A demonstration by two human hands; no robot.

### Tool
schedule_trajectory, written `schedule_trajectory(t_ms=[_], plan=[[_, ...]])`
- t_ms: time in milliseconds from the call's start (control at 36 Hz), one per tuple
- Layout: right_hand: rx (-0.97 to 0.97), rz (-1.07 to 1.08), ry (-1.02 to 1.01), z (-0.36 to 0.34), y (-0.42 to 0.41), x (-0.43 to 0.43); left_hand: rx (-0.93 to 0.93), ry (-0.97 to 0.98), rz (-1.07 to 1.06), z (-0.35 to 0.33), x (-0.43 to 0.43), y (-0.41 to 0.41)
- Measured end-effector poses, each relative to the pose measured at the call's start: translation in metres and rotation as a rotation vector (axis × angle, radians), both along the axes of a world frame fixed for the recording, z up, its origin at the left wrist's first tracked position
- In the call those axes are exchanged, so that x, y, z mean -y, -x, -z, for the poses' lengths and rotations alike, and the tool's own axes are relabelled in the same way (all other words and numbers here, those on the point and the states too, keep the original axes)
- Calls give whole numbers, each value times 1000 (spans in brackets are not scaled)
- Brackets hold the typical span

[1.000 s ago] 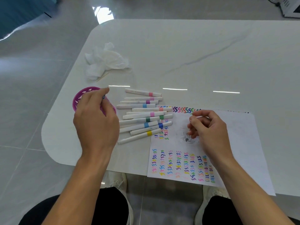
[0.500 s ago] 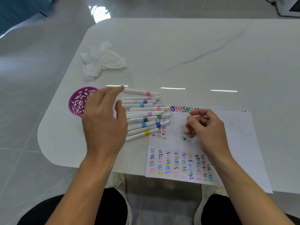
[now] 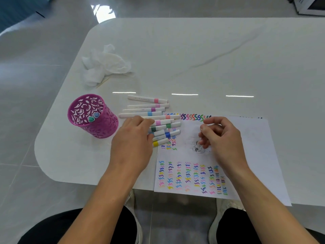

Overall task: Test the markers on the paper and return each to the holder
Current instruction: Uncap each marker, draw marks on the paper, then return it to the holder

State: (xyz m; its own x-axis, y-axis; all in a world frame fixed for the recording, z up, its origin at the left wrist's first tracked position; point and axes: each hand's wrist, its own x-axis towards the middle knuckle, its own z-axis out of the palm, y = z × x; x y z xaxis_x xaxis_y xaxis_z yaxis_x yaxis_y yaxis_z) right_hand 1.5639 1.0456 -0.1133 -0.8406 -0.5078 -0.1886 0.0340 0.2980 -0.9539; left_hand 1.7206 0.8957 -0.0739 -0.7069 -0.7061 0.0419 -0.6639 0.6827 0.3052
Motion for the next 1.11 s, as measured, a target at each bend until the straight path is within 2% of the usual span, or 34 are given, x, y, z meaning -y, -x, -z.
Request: schedule_trajectory(t_ms=[722, 972, 1111], plan=[[41, 0, 46, 2, 2, 0, -46, -33, -55, 7, -2, 11], [20, -33, 36, -3, 2, -4, -243, -121, 98, -1, -16, 24], [5, -117, 53, -9, 0, -6, -252, -174, 214, -6, -26, 30]])
